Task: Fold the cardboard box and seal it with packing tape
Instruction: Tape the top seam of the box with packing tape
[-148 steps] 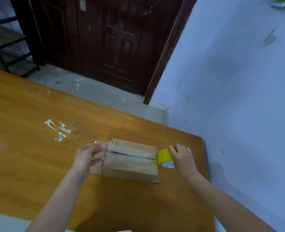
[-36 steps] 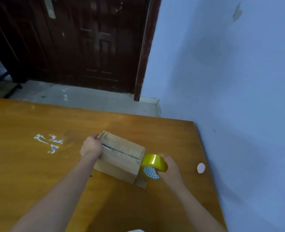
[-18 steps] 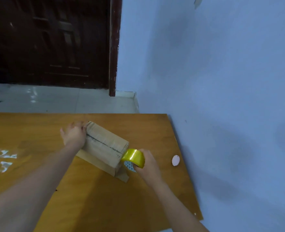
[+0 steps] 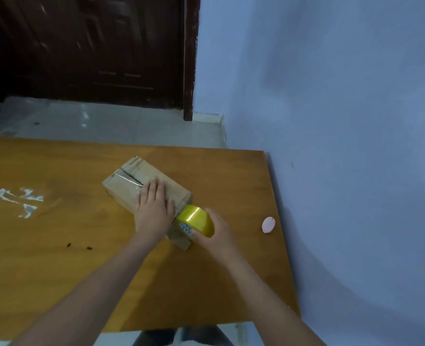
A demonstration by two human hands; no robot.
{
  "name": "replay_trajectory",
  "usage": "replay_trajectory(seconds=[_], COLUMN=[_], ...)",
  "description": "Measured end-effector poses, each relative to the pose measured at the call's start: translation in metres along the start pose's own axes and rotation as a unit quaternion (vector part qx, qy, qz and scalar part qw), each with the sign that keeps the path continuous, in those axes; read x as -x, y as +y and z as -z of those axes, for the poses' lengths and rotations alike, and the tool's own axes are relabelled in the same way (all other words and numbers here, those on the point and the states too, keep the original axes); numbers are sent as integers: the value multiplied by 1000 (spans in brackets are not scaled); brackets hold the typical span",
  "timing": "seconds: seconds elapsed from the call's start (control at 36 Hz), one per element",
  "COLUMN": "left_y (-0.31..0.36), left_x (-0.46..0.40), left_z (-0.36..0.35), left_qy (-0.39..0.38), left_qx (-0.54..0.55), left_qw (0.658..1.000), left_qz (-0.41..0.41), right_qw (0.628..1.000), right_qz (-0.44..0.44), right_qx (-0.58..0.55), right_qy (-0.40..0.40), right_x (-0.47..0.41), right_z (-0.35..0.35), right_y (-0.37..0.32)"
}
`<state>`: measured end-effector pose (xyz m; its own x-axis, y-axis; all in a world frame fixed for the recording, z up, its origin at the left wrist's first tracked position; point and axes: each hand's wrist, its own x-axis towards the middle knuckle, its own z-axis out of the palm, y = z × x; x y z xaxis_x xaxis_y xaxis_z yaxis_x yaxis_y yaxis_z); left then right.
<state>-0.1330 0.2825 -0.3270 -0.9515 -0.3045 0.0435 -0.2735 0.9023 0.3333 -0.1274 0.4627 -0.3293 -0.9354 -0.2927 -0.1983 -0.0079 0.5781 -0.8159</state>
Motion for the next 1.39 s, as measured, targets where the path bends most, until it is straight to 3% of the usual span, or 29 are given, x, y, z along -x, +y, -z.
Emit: replay_trajectory(seconds=[0.11,0.22,0.42,0.75,0.89,1.11,1.28,1.39], left_y=[1,2,1,1,2,4,3,2], left_x=[0,-2,-5,-5,-4,-5,-6,-6], left_z=[-1,-3,-6,-8,-6,-5,-5,-5], left_qy=[-24,-48,-66,-59,-61,-63,-72,-81], left_qx=[-35,-56,-85,-82,-81,-89,-93,-94], left_qw=[999,997,994,994,994,994,993,992], left_qz=[10,19,25,33,31,7,7,1], right_qw=[990,987,999,972,953,944,894,888], right_qz=[-38,-50,-12,60,26,-72,-92,-105], right_qx=[-133,-151,45,218,301,313,412,414], right_qy=[-20,-34,-6,63,-4,-76,-150,-168], right_x=[2,6,7,3,-4,-7,-19,-18], right_z=[1,1,-2,-4,-3,-14,-8,-15], right_y=[7,15,8,-10,-6,0,-10,-7])
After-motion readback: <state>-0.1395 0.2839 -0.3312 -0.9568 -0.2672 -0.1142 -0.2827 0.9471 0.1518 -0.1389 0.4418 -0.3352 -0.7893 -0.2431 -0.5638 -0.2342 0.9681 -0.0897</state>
